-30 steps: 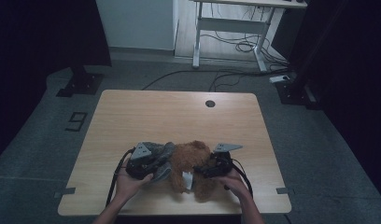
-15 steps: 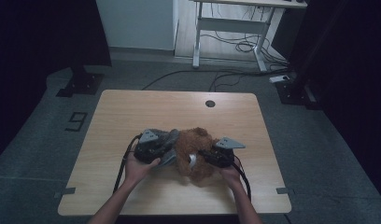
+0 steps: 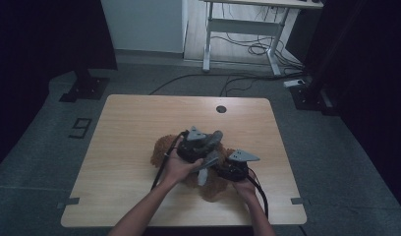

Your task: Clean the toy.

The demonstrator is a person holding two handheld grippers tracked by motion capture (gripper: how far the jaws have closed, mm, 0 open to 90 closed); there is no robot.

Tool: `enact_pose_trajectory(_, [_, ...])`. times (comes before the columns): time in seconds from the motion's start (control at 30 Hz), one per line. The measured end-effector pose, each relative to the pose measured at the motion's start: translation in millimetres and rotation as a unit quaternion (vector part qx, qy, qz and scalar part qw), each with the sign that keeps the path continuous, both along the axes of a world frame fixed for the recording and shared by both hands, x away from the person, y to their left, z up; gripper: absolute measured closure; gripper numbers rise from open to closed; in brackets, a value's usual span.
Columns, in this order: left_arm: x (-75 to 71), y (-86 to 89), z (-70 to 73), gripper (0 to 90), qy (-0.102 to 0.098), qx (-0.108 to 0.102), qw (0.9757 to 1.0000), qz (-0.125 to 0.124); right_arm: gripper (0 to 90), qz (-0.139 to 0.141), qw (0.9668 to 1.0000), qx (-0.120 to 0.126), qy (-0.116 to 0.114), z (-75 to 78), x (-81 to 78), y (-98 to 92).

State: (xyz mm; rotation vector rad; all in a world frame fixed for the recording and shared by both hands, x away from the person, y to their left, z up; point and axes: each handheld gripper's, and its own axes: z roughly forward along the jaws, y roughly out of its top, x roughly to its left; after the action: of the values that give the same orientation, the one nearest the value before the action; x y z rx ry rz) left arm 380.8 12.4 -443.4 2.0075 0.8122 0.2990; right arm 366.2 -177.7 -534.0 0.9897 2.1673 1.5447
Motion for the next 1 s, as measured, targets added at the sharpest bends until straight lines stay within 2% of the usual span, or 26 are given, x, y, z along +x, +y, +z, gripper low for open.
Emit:
enact_pose_trajectory(0.07, [1.3,-5.6,-9.1,79.6,0.003,0.000,1.0000,0.001,52.0,-0.002,0.9999,0.002,0.012,-5.4,1.1,-2.5])
enact_pose_trajectory(0.13, [0.9,-3.3,-14.3,79.8,0.000,-0.004,1.0000,0.004,52.0,0.000,0.9996,0.011,0.027,-8.9,2.0,-6.8])
enact_pose_trajectory(0.27, [-1.7,11.5,-12.2,79.9,-0.002,-0.001,0.9999,0.015,52.4,0.004,0.9998,0.000,0.019,-7.4,-0.4,-5.2])
enact_pose_trajectory(0.33, [-4.1,24.2,-10.1,79.9,-0.011,0.012,0.9994,0.031,52.6,0.005,0.9998,-0.001,0.019,-7.3,-0.8,-5.3])
enact_pose_trajectory(0.4, [-5.9,37.4,-9.1,79.9,-0.023,0.030,0.9979,0.052,52.7,0.006,0.9998,0.000,0.021,-7.1,-0.5,-6.1])
enact_pose_trajectory(0.5, [-6.6,71.4,-10.5,80.1,-0.024,0.038,0.9955,0.083,52.8,0.007,0.9997,0.003,0.024,-7.2,0.2,-7.7])
enact_pose_trajectory(0.6, [-8.3,111.8,-16.3,80.3,-0.004,-0.008,0.9954,0.095,52.8,0.012,0.9997,0.007,0.021,-6.8,0.1,-7.3])
enact_pose_trajectory(0.67, [-11.9,127.6,-15.9,80.3,-0.006,-0.019,0.9939,0.109,52.8,0.012,0.9997,0.006,0.018,-6.5,-0.5,-5.7])
enact_pose_trajectory(0.73, [-14.3,137.9,-15.1,80.3,-0.007,-0.022,0.9927,0.118,52.8,0.012,0.9997,0.008,0.021,-6.8,0.0,-6.2])
enact_pose_trajectory(0.9, [-18.4,149.8,-20.4,80.4,-0.016,-0.006,0.9907,0.135,52.8,0.012,0.9996,0.009,0.022,-6.8,-0.4,-6.1])
enact_pose_trajectory(1.0, [-19.2,156.6,-25.0,80.5,-0.019,0.003,0.9886,0.149,52.8,0.013,0.9996,0.011,0.023,-7.0,0.0,-6.5])
